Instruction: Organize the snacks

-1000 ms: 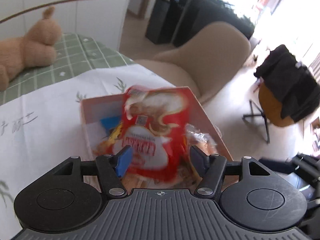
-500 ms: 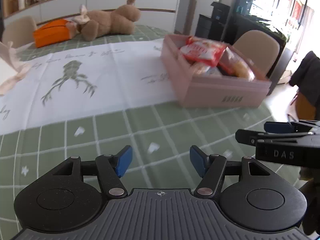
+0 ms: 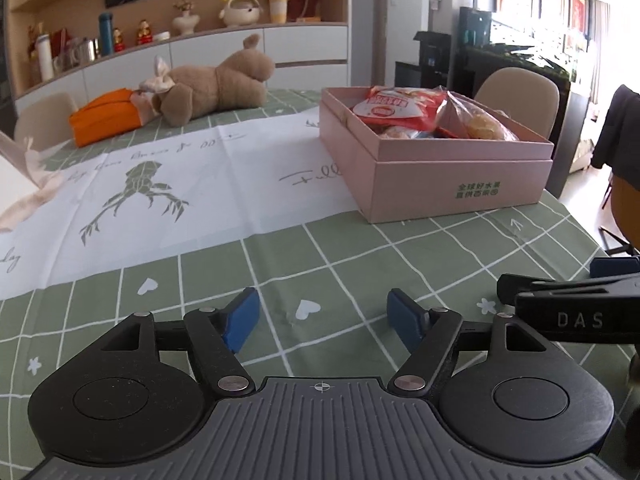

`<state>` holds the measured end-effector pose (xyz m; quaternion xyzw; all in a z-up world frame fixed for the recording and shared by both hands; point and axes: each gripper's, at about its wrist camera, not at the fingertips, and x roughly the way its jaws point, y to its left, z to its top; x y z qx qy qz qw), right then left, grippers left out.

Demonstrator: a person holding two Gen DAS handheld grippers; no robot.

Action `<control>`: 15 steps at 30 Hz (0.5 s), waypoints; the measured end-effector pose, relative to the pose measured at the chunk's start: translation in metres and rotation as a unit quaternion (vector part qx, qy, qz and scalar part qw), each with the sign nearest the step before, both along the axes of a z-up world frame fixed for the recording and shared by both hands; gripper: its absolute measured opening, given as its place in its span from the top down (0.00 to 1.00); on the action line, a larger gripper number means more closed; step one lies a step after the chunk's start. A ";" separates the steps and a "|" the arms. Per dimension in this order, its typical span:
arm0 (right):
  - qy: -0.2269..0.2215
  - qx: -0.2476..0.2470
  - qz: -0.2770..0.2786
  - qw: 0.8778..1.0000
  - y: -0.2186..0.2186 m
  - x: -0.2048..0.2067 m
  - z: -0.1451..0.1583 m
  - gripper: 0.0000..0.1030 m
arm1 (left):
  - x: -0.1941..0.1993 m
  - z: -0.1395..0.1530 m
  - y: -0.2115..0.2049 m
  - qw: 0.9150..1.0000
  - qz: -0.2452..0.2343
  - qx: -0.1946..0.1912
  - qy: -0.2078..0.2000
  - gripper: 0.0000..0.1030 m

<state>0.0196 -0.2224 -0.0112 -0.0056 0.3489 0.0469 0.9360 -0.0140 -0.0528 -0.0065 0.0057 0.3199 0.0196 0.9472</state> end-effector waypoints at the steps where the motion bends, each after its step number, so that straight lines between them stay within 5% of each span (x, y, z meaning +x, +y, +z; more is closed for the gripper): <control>1: -0.006 0.000 0.006 1.000 0.000 0.000 -0.001 0.00 | 0.001 0.000 0.000 1.000 0.001 0.001 0.000 0.23; 15: -0.017 0.002 0.010 1.000 0.000 -0.001 -0.003 0.00 | 0.002 0.000 0.001 1.000 -0.001 0.000 0.001 0.24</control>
